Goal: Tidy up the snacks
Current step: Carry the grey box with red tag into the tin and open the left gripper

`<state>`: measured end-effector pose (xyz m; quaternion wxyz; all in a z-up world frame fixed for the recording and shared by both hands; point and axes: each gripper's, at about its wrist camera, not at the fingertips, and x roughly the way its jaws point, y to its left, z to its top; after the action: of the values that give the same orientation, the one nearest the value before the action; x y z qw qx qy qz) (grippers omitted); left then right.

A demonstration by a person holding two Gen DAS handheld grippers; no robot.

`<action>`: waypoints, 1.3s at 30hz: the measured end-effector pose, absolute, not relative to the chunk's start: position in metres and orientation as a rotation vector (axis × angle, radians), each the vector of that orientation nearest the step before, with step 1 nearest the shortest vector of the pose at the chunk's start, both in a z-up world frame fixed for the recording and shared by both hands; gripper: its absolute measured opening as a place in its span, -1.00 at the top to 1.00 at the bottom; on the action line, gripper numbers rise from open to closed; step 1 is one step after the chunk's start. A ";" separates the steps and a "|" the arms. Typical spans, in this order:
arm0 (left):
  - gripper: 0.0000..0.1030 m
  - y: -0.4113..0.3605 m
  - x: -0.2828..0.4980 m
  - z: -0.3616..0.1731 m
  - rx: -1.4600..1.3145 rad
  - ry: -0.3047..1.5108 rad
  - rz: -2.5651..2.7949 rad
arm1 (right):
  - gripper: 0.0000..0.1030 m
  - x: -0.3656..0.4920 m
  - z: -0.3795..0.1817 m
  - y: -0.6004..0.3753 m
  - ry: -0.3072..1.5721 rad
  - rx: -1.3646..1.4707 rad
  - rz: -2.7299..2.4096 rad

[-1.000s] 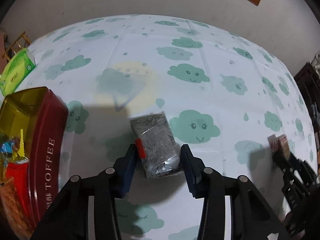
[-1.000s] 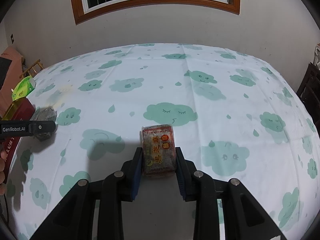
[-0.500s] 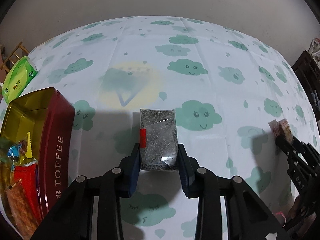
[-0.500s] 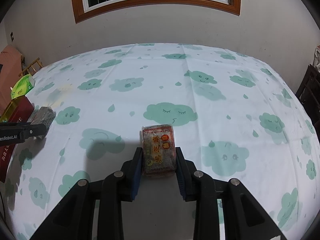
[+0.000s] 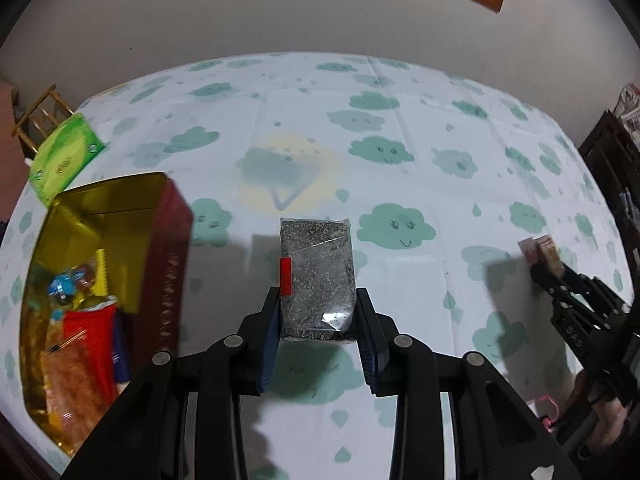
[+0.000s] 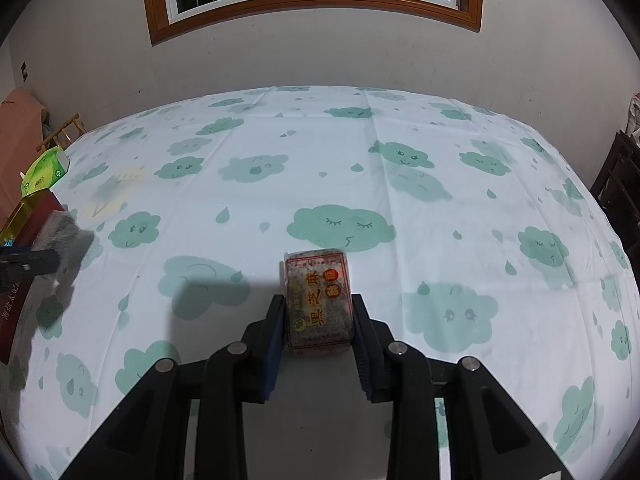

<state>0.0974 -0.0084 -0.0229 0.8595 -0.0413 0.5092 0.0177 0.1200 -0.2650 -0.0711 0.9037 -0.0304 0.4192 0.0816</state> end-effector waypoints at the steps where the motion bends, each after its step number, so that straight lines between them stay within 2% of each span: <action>1: 0.40 -0.005 0.093 -0.018 -0.089 1.065 0.046 | 0.39 0.120 -0.071 -0.265 0.866 -0.063 0.169; 13: 0.40 0.049 0.067 0.007 -0.087 1.032 0.134 | 0.39 0.120 -0.072 -0.265 0.866 -0.063 0.168; 25: 0.40 0.115 0.053 -0.004 -0.127 1.029 0.292 | 0.38 0.120 -0.072 -0.265 0.866 -0.068 0.168; 39: 0.40 0.128 0.054 -0.023 -0.088 1.063 0.325 | 0.38 0.120 -0.073 -0.266 0.866 -0.077 0.165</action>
<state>0.0539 0.1280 -0.0231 0.8486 -0.0415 0.5044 0.1542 0.1195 -0.2664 -0.0726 0.9037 -0.0372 0.4191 0.0801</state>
